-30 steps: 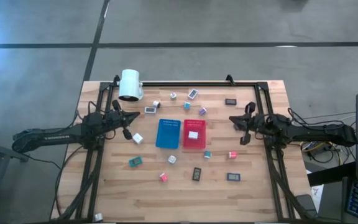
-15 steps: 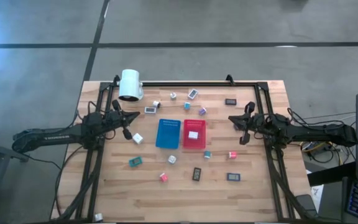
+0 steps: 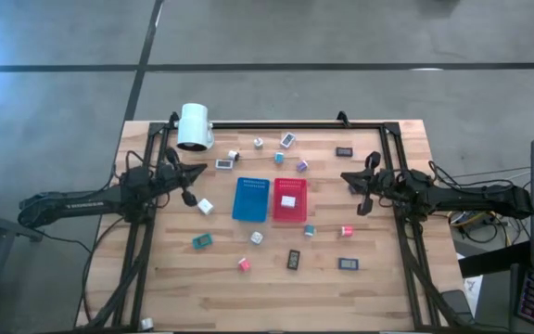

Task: Pick & Place Office items
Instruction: Put the white digital clock into the blue bin

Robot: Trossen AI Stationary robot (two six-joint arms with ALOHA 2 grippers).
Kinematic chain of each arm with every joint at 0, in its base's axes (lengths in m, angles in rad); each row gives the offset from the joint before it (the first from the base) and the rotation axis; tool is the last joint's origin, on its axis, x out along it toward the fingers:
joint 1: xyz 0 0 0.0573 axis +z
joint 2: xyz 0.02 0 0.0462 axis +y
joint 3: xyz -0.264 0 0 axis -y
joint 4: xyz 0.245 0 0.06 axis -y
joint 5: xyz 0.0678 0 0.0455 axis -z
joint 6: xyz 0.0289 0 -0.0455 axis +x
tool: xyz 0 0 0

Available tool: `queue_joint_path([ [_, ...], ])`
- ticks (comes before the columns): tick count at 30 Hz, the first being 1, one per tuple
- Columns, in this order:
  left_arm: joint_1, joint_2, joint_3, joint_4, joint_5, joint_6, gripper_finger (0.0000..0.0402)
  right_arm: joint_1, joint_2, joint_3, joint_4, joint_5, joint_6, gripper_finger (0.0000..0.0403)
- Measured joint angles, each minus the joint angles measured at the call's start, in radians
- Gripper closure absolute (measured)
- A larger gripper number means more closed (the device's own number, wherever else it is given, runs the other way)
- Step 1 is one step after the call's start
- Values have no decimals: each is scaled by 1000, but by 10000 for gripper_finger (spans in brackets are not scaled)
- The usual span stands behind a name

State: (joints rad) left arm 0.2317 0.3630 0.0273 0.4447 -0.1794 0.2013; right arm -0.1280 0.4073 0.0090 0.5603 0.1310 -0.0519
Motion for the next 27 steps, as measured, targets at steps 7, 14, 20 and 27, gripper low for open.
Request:
queue_joint_path([
  [7, 0, 10, 28, 107, -49, -37, 393, 0, 0, 0, 1, 3, -38, 394],
  [14, 1, 98, 169, 71, -120, 17, 398, 0, 0, 0, 5, 2, -38, 394],
  [20, 14, 266, 334, -77, -161, 35, 397, 0, 0, 0, 23, 2, -30, 394],
  [27, 67, 526, 559, -400, -165, 23, 397, 0, 0, 0, 22, 2, -30, 394],
])
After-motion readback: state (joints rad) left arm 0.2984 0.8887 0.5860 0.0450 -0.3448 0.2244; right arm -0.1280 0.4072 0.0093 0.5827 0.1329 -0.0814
